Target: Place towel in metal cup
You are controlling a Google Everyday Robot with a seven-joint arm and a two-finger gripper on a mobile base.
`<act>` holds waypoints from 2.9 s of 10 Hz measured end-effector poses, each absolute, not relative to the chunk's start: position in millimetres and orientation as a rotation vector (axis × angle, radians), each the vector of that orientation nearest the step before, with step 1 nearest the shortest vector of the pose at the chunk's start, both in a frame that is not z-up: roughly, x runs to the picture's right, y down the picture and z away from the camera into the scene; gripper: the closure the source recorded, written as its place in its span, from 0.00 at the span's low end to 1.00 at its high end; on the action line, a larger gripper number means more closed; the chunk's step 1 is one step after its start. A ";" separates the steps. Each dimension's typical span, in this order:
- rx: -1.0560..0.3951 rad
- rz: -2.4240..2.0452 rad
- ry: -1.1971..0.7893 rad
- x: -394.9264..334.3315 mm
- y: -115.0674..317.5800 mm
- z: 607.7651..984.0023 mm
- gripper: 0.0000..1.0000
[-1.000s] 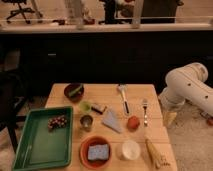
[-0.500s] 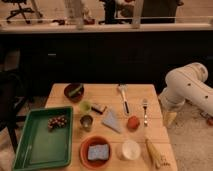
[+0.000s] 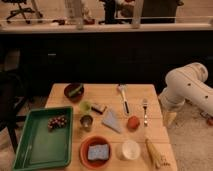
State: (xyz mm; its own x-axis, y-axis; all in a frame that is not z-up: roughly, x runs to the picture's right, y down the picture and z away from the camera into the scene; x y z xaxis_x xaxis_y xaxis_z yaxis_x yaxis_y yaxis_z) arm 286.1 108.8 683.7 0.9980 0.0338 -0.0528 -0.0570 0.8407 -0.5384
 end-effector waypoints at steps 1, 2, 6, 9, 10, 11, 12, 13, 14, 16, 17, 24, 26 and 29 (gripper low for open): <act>-0.570 0.048 0.042 286.1 108.7 683.7 0.20; -0.570 0.048 0.042 286.2 108.8 683.7 0.20; -0.570 0.048 0.042 286.1 108.8 683.7 0.20; -0.570 0.048 0.042 286.1 108.8 683.7 0.20; -0.570 0.048 0.042 286.1 108.8 683.7 0.20; -0.570 0.048 0.042 286.1 108.8 683.7 0.20; -0.570 0.048 0.042 286.1 108.8 683.7 0.20; -0.570 0.048 0.042 286.1 108.8 683.7 0.20; -0.570 0.048 0.042 286.1 108.8 683.7 0.20; -0.571 0.048 0.042 285.8 108.7 683.7 0.20; -0.572 0.048 0.040 285.1 109.2 684.8 0.20; -0.490 0.232 0.078 200.8 104.8 723.7 0.20; -0.447 0.446 0.092 202.5 104.8 730.0 0.20; -0.417 0.602 0.094 199.7 103.7 735.1 0.20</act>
State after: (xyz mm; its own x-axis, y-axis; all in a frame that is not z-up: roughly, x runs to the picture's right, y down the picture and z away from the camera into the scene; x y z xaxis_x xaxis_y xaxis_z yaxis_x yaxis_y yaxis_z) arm 199.7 103.7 735.1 0.8227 0.5299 -0.2058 -0.5674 0.7439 -0.3531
